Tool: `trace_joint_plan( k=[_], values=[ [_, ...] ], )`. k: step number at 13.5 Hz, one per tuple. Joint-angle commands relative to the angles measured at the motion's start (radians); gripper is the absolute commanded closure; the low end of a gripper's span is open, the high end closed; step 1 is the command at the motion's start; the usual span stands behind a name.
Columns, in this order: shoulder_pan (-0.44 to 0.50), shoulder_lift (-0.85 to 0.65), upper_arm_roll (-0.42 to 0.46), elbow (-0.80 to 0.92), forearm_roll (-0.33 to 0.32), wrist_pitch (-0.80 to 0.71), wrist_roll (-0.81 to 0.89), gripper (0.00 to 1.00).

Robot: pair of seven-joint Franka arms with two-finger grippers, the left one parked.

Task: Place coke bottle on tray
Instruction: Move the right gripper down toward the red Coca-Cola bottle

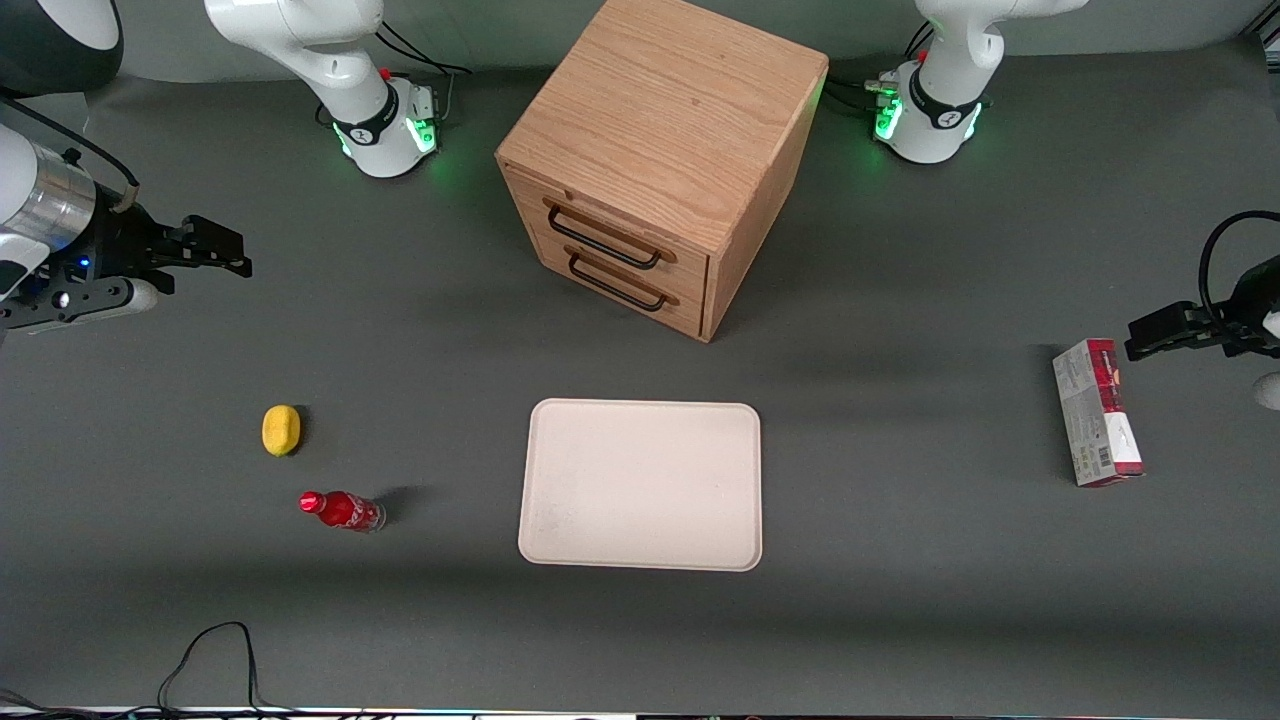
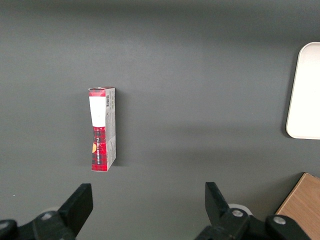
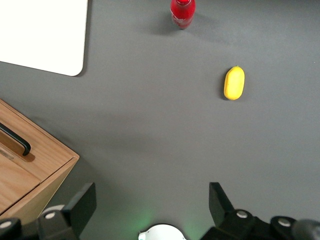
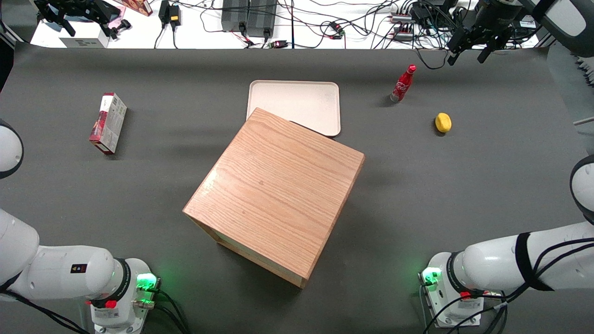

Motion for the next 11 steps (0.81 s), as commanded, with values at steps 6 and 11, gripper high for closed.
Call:
trace_joint_plan(
  k=[6, 11],
  values=[
    [0.013, 0.008, -0.013, 0.025, -0.013, -0.021, 0.013, 0.00],
    [0.019, 0.013, -0.010, 0.039, -0.011, -0.023, 0.030, 0.00]
  ],
)
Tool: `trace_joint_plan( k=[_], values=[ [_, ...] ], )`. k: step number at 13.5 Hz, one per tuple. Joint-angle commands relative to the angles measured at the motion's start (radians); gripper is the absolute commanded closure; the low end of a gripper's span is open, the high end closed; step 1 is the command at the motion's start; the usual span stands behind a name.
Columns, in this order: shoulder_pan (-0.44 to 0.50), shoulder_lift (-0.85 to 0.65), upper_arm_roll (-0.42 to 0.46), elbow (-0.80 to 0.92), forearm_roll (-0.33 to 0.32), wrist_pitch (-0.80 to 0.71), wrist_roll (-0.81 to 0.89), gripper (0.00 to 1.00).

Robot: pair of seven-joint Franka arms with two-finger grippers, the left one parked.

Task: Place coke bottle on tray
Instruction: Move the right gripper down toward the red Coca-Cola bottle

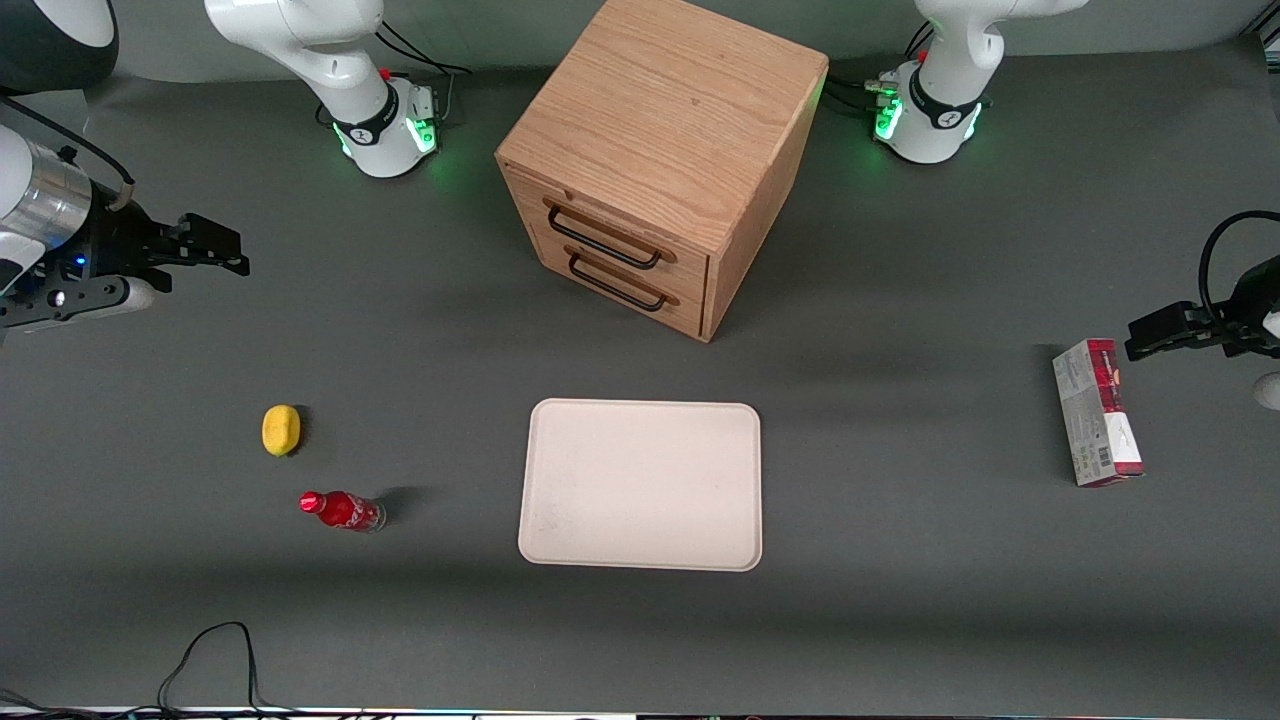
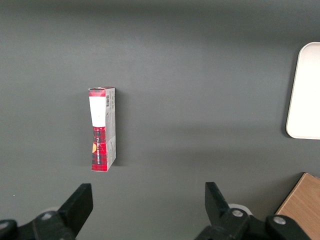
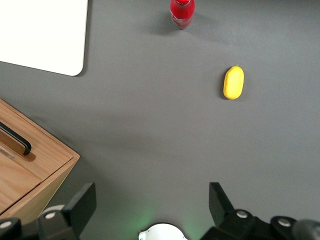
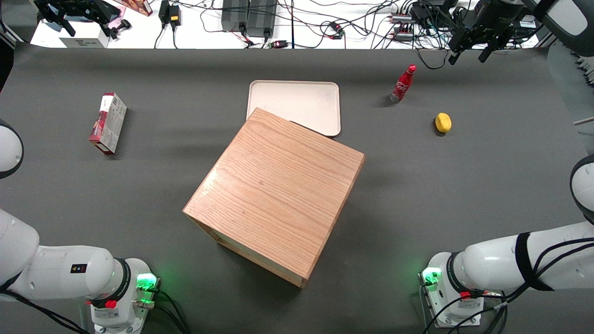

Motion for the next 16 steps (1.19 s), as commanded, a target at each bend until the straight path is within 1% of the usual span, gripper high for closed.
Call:
trace_joint_plan(
  k=[1, 3, 6, 10, 13, 14, 16],
  values=[
    [0.018, 0.012, -0.006, 0.032, -0.011, -0.018, 0.029, 0.00],
    [0.018, 0.035, -0.006, 0.061, -0.013, -0.018, 0.029, 0.00],
    [0.016, 0.116, -0.005, 0.170, -0.013, -0.035, 0.054, 0.00],
    [0.016, 0.384, -0.003, 0.478, -0.022, -0.110, 0.052, 0.00],
    [0.015, 0.616, -0.002, 0.722, -0.022, -0.106, 0.054, 0.00],
    [0.015, 0.676, -0.003, 0.777, -0.020, -0.095, 0.052, 0.00],
    [0.013, 0.721, -0.003, 0.798, -0.022, -0.014, 0.052, 0.00]
  ],
)
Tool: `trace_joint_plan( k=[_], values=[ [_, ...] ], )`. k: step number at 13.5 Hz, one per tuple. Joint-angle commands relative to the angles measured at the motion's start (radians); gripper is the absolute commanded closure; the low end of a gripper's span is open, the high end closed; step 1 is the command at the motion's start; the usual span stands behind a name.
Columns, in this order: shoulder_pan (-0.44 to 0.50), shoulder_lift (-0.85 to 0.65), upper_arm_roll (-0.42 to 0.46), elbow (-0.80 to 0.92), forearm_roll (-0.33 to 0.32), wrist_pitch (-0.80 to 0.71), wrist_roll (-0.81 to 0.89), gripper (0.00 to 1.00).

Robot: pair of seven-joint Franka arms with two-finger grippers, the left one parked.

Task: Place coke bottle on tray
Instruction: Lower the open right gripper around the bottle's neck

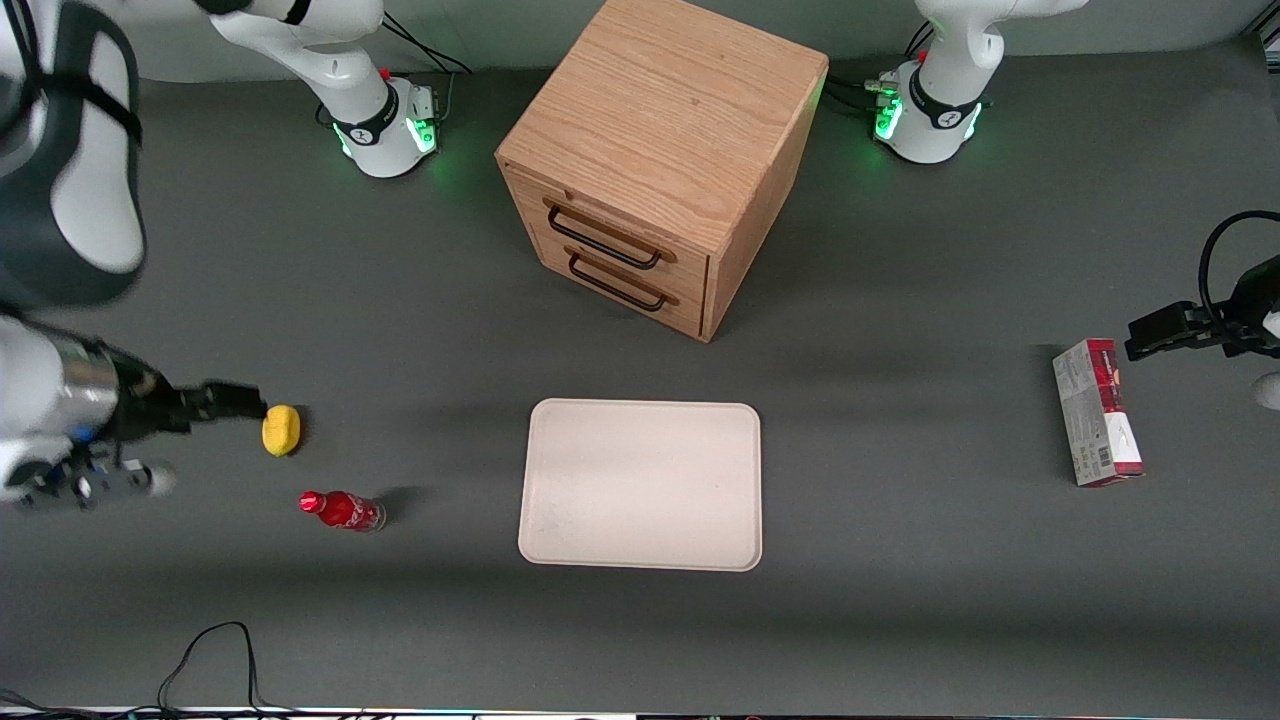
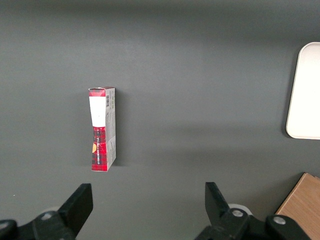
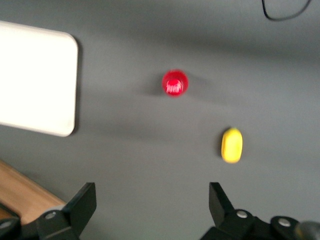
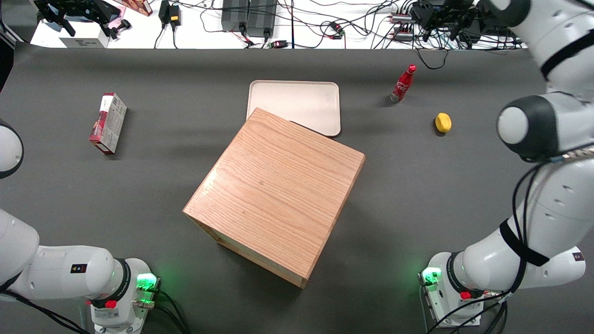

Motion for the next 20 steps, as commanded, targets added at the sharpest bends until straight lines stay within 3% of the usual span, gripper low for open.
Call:
trace_joint_plan(
  k=[1, 8, 20],
  values=[
    [0.011, 0.128, -0.002, 0.141, -0.019, 0.061, 0.027, 0.00],
    [0.024, 0.163, -0.003, 0.060, -0.021, 0.158, 0.017, 0.00],
    [0.024, -0.013, -0.009, -0.484, -0.022, 0.632, -0.062, 0.00]
  ],
)
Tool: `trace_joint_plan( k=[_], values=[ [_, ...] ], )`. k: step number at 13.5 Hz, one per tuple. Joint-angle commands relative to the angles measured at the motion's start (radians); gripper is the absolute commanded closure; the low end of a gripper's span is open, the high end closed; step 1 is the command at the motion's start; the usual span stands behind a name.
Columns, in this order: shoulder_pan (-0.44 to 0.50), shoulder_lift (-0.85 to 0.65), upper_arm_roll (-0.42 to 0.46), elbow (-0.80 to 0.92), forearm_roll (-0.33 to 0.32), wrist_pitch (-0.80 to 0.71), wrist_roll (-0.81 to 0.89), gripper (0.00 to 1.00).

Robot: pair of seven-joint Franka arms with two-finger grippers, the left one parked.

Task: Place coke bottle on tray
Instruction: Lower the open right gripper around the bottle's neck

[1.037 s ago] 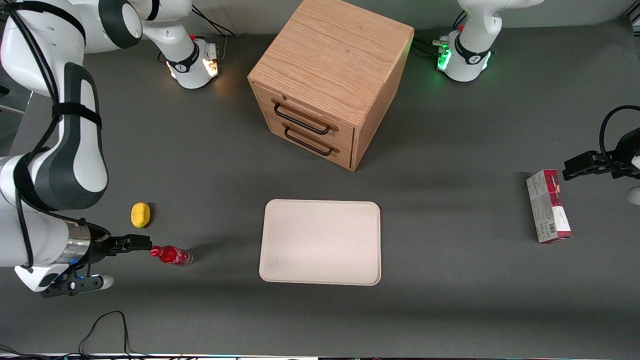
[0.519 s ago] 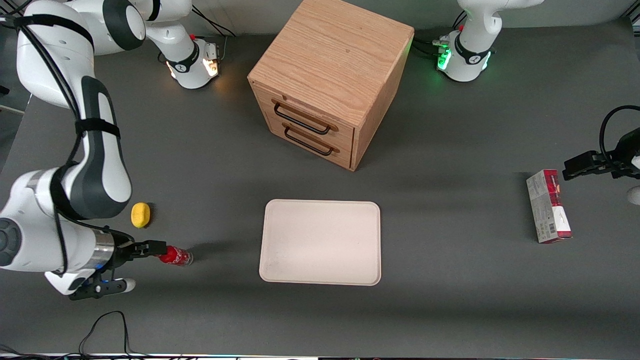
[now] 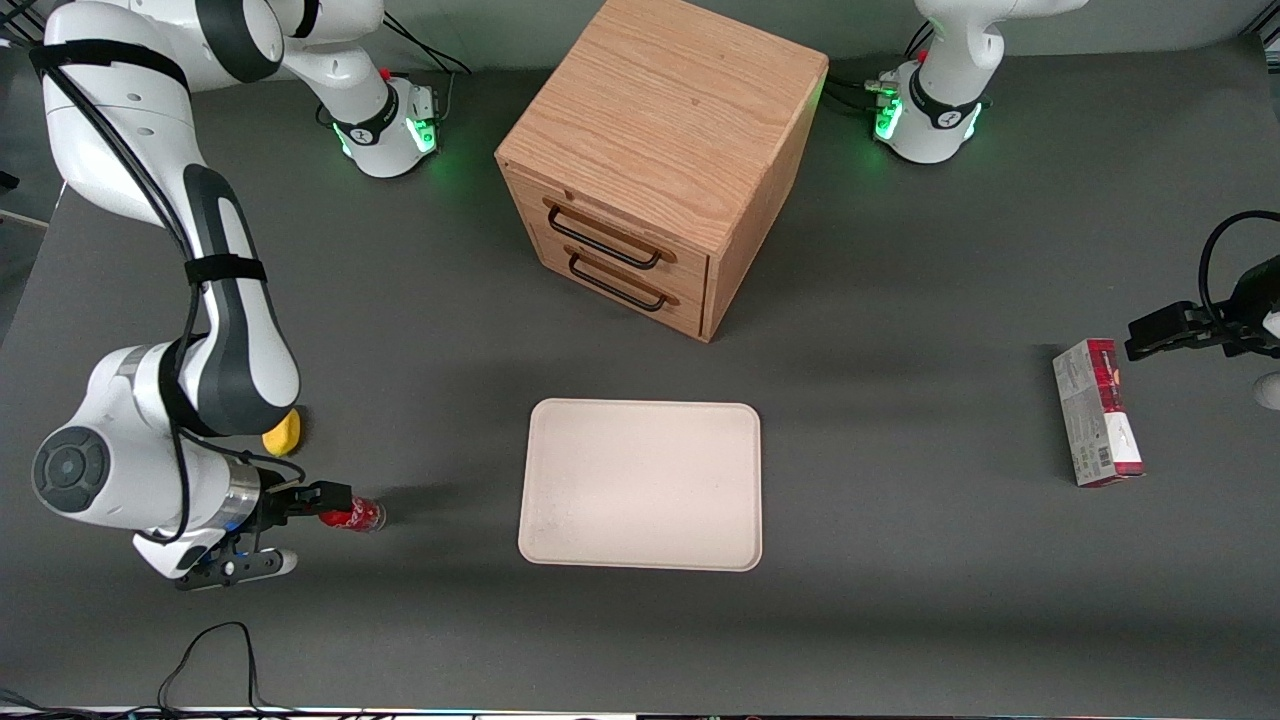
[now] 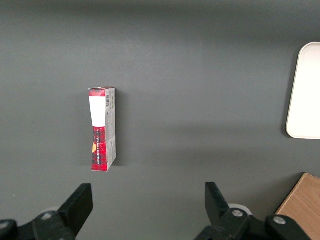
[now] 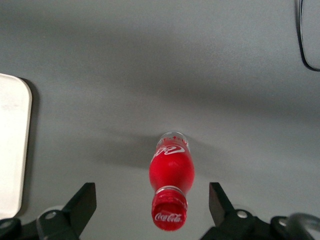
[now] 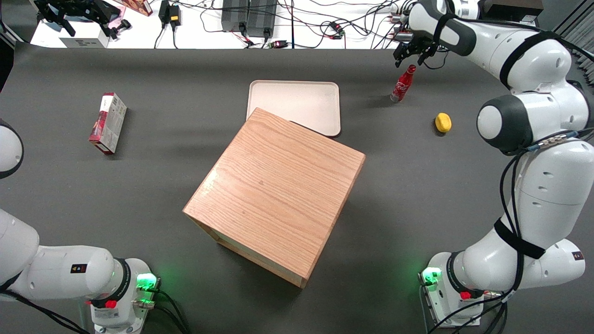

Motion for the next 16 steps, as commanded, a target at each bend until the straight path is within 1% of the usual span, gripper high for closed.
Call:
trace_joint_plan(
  k=[1, 6, 10, 11, 12, 13, 14, 15, 16],
  values=[
    [0.005, -0.087, -0.006, -0.143, -0.014, 0.077, -0.027, 0.00],
    [0.001, -0.091, -0.007, -0.143, -0.014, 0.075, -0.044, 0.02],
    [-0.003, -0.090, -0.007, -0.143, -0.014, 0.075, -0.047, 0.09],
    [-0.001, -0.090, -0.007, -0.143, -0.014, 0.075, -0.068, 0.09],
    [-0.003, -0.091, -0.007, -0.143, -0.013, 0.072, -0.081, 0.14],
    [-0.007, -0.091, -0.007, -0.143, -0.014, 0.071, -0.082, 0.24],
    [-0.009, -0.091, -0.007, -0.143, -0.013, 0.072, -0.082, 0.45],
    [-0.009, -0.091, -0.007, -0.143, -0.013, 0.071, -0.081, 0.70],
    [-0.010, -0.091, -0.007, -0.143, -0.014, 0.071, -0.082, 0.97]
  ],
)
